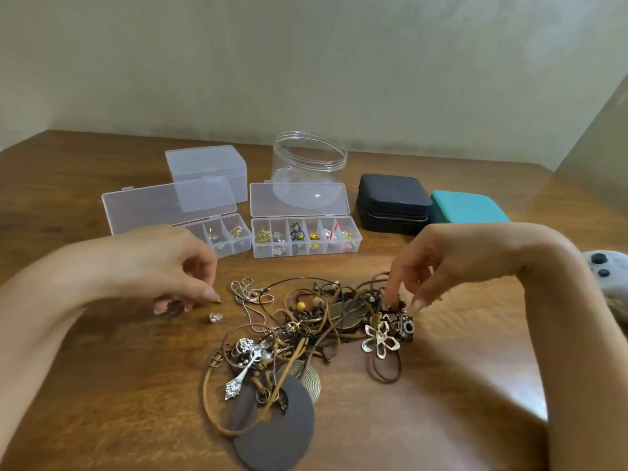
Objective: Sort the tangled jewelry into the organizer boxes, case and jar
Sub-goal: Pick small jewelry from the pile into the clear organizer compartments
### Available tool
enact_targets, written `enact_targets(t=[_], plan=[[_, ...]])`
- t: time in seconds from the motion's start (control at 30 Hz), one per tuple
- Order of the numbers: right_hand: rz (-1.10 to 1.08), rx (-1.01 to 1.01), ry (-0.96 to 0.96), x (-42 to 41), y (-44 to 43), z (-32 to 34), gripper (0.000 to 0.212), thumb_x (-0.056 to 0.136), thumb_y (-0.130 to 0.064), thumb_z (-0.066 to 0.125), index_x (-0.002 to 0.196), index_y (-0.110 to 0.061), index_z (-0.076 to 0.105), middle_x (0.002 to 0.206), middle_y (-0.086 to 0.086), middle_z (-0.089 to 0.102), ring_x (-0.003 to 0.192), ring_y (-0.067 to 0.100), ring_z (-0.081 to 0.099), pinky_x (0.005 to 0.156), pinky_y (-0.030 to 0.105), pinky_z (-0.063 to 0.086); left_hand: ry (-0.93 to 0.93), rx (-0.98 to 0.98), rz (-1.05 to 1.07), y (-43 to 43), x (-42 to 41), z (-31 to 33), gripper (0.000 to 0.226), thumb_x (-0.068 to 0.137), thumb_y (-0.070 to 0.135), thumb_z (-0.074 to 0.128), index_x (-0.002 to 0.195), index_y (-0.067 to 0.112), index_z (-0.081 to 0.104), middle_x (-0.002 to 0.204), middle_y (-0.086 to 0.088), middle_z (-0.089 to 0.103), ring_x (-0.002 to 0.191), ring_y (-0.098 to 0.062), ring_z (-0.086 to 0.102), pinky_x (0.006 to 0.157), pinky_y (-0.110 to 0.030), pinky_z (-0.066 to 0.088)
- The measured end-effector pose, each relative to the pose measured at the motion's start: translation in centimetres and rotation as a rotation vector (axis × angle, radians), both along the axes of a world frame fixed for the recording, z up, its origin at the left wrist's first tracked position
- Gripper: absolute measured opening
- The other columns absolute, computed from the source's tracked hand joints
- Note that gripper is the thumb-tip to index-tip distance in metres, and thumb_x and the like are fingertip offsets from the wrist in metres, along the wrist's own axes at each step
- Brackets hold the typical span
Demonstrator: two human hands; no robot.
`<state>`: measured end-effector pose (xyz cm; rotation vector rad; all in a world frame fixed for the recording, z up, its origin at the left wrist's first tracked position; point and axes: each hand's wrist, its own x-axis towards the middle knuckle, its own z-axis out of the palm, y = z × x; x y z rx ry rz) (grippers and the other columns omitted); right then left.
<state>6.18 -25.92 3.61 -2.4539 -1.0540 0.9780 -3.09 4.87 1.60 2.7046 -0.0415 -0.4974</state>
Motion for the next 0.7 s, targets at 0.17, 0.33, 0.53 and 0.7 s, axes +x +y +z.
enact_targets(t=[0.17,0.33,0.53,0.7], plan=[[-0.093,0.197,-0.097,0.3,0.1,-0.3,0.048,0.076,-0.016,0.076,0.118,-0.037,0.064,0.065,-0.006,0.059,0.054,0.003,0.05,0.053,0.016,0.042,-0.107,0.021,-0.02,0.2,0.4,-0.3,0.022,0.071,0.05,0.067,0.073,0.028,0.065,0.07,0.014,0.067,0.046,0.001,0.056,0.05,-0.009,0.041],[-0.169,0.444,-0.264,-0.4,1.4,-0.2,0.039,0.075,-0.02,0.075,0.112,-0.033,0.067,0.075,-0.006,0.064,0.057,0.003,0.053,0.055,0.016,0.044,-0.456,-0.15,-0.093,-0.5,0.2,0.0,0.064,0.051,0.09,0.042,0.073,0.034,0.061,0.07,0.028,0.061,0.062,0.012,0.052,0.052,-0.005,0.038],[0.179,0.213,-0.309,-3.0,6.0,-2.9,0.039,0.075,-0.033,0.077,0.11,-0.038,0.06,0.102,-0.016,0.054,0.077,-0.007,0.049,0.066,0.012,0.04,-0.178,-0.408,-0.375,-3.3,-1.3,0.3,0.027,0.07,0.057,0.064,0.086,0.035,0.061,0.083,0.013,0.069,0.072,-0.006,0.062,0.059,-0.017,0.046],[0.08,0.326,-0.348,-3.1,5.9,-2.7,0.024,0.078,-0.01,0.069,0.089,-0.029,0.059,0.082,-0.017,0.058,0.068,-0.004,0.052,0.06,0.013,0.042,0.01,-0.309,-0.357,-3.6,-1.7,-0.6,0.024,0.072,0.044,0.076,0.084,0.047,0.055,0.09,0.017,0.064,0.078,0.004,0.057,0.068,-0.012,0.041]])
